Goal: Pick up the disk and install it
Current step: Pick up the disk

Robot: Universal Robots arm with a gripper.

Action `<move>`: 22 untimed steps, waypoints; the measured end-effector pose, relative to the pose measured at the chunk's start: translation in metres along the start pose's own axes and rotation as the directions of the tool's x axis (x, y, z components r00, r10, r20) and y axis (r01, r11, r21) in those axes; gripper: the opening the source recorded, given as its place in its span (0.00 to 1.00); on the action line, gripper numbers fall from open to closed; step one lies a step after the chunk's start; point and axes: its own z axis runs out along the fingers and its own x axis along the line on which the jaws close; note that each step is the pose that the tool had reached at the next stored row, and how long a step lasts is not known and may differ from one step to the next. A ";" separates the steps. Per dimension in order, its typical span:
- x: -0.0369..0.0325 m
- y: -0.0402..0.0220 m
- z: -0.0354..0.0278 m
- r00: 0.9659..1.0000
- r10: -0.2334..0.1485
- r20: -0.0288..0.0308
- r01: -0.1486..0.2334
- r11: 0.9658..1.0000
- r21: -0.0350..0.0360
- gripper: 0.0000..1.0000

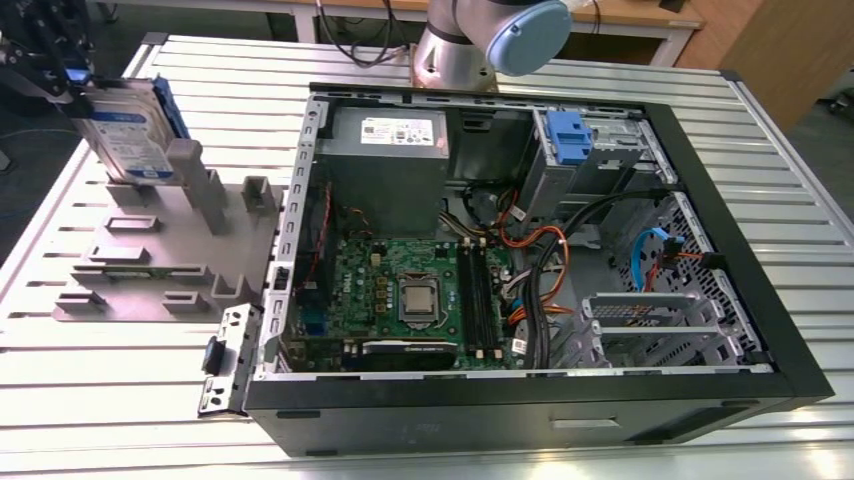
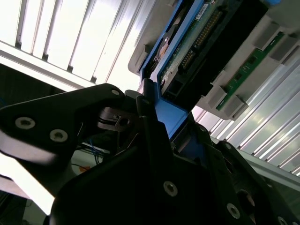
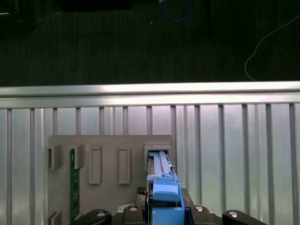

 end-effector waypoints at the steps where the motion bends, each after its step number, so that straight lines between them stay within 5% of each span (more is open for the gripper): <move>1: 0.0000 0.0000 -0.0006 1.000 0.000 0.000 0.000 1.000 0.000 0.36; 22: 0.0000 0.0000 -0.0072 1.000 0.000 0.000 0.000 1.000 0.000 0.36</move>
